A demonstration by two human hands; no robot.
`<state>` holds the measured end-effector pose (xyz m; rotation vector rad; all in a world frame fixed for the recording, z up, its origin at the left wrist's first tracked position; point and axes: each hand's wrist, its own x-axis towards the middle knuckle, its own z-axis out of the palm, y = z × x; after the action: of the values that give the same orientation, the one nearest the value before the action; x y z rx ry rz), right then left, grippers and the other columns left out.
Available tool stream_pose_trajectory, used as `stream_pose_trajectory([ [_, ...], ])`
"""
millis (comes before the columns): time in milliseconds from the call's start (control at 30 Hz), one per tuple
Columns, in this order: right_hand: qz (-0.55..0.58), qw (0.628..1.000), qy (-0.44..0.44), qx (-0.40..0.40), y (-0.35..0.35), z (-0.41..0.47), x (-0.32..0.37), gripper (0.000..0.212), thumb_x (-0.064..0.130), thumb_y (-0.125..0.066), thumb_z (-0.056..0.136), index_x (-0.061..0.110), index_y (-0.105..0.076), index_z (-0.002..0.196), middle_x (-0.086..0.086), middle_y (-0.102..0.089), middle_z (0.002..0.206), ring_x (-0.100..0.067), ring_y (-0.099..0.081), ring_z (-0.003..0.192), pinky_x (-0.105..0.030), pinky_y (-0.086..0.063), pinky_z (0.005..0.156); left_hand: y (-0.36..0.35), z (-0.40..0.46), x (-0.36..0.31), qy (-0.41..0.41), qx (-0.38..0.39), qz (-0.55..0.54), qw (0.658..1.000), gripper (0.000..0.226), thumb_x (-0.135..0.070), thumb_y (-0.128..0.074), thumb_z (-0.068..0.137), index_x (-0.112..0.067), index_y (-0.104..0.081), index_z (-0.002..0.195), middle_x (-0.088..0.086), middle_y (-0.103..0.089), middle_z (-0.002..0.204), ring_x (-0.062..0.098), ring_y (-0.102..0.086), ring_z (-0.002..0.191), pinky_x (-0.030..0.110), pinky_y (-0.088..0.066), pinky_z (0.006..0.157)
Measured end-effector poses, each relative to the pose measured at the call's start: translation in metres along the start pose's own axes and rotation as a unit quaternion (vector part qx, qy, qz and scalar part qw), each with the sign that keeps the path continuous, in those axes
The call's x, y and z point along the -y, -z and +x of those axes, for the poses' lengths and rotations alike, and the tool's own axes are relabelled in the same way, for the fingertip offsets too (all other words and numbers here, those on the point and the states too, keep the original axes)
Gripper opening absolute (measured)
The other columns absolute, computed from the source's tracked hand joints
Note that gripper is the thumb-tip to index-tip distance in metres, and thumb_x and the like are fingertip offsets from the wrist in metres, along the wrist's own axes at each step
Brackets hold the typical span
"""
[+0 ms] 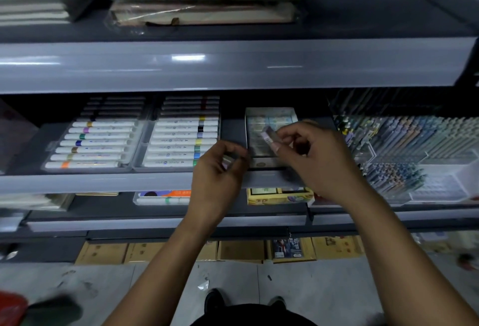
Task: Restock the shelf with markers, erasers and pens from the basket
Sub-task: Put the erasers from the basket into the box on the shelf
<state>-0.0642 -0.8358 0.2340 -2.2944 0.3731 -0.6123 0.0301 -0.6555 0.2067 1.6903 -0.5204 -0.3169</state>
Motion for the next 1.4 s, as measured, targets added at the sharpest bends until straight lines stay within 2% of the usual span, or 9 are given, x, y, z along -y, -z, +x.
stream_pose_trajectory([
  [167, -0.152, 0.986, 0.032, 0.065, 0.023, 0.025, -0.017, 0.022, 0.036, -0.074, 0.092, 0.020, -0.074, 0.107, 0.016, -0.057, 0.090, 0.005, -0.054, 0.078, -0.012, -0.037, 0.067, -0.002, 0.001, 0.010, -0.073, 0.006, 0.117, 0.990, 0.023, -0.011, -0.069, 0.097, -0.034, -0.074, 0.097, -0.031, -0.071, 0.092, -0.007, -0.066, 0.083, 0.006, -0.043, 0.063],
  [533, -0.280, 0.933, 0.061, 0.217, 0.027, 0.051, -0.014, 0.022, 0.035, -0.078, 0.090, 0.023, -0.079, 0.108, 0.010, -0.060, 0.097, -0.013, -0.061, 0.093, -0.036, -0.055, 0.085, -0.002, 0.003, 0.011, -0.087, 0.005, 0.142, 0.986, 0.020, -0.023, -0.065, 0.096, -0.041, -0.074, 0.095, -0.030, -0.073, 0.098, -0.002, -0.068, 0.087, 0.014, -0.050, 0.064],
  [633, -0.289, 0.930, 0.037, 0.222, 0.025, 0.053, -0.013, 0.022, 0.036, -0.080, 0.087, 0.025, -0.078, 0.107, 0.004, -0.070, 0.107, -0.018, -0.065, 0.101, -0.040, -0.057, 0.087, -0.002, 0.004, 0.014, -0.082, 0.004, 0.147, 0.986, 0.024, -0.016, -0.068, 0.097, -0.038, -0.074, 0.096, -0.026, -0.074, 0.097, 0.000, -0.068, 0.086, 0.017, -0.051, 0.064],
  [800, -0.272, 0.941, 0.035, 0.198, 0.022, 0.048, -0.015, 0.013, 0.037, -0.081, 0.087, 0.026, -0.078, 0.081, 0.010, -0.065, 0.086, -0.014, -0.063, 0.082, -0.038, -0.057, 0.076, -0.002, 0.004, 0.014, -0.076, 0.009, 0.139, 0.987, 0.022, -0.014, -0.068, 0.098, -0.035, -0.074, 0.097, -0.024, -0.074, 0.099, -0.001, -0.068, 0.089, 0.015, -0.052, 0.066],
  [933, -0.255, 0.946, 0.044, 0.195, 0.025, 0.043, -0.018, 0.024, 0.046, -0.072, 0.093, 0.025, -0.081, 0.088, 0.012, -0.058, 0.089, -0.009, -0.056, 0.083, -0.029, -0.047, 0.075, -0.003, 0.003, 0.012, -0.034, 0.013, 0.099, 0.994, 0.020, -0.014, -0.068, 0.099, -0.033, -0.075, 0.097, -0.020, -0.074, 0.094, 0.001, -0.066, 0.076, 0.015, -0.048, 0.060],
  [1033, -0.243, 0.955, 0.057, 0.159, 0.023, 0.031, -0.015, 0.026, 0.041, -0.062, 0.100, 0.023, -0.081, 0.098, 0.008, -0.060, 0.096, -0.010, -0.056, 0.085, -0.034, -0.051, 0.078, -0.003, -0.001, 0.003, 0.053, 0.026, -0.035, 0.998, 0.022, -0.011, -0.062, 0.102, -0.029, -0.074, 0.096, -0.012, -0.070, 0.079, 0.007, -0.054, 0.061, 0.022, -0.040, 0.054],
  [1133, -0.215, 0.970, 0.078, 0.078, 0.017, 0.017, -0.007, 0.022, 0.032, -0.059, 0.101, 0.020, -0.078, 0.103, 0.004, -0.062, 0.098, -0.013, -0.057, 0.085, -0.033, -0.049, 0.076, 0.001, -0.003, -0.011, 0.156, 0.064, -0.240, 0.956, 0.026, -0.014, -0.057, 0.085, -0.019, -0.069, 0.108, 0.001, -0.063, 0.072, 0.018, -0.054, 0.065, 0.028, -0.039, 0.055],
  [1233, -0.129, 0.988, 0.074, 0.033, 0.010, 0.004, 0.005, 0.013, 0.024, -0.063, 0.099, 0.019, -0.075, 0.102, 0.008, -0.062, 0.098, -0.005, -0.055, 0.080, -0.024, -0.047, 0.071, 0.006, -0.005, -0.029, 0.202, 0.119, -0.416, 0.879, 0.046, -0.013, -0.059, 0.077, -0.007, -0.058, 0.122, 0.008, -0.066, 0.085, 0.026, -0.064, 0.078, 0.035, -0.054, 0.068],
  [1400, -0.012, 0.998, 0.064, 0.026, -0.008, -0.017, 0.031, 0.023, 0.042, -0.068, 0.091, 0.023, -0.070, 0.103, 0.013, -0.061, 0.094, -0.004, -0.061, 0.085, -0.013, -0.046, 0.071, 0.006, -0.011, -0.047, 0.230, 0.171, -0.537, 0.794, 0.029, -0.029, -0.051, 0.096, -0.008, -0.058, 0.114, 0.030, -0.057, 0.139, 0.040, -0.062, 0.126, 0.050, -0.046, 0.111],
])
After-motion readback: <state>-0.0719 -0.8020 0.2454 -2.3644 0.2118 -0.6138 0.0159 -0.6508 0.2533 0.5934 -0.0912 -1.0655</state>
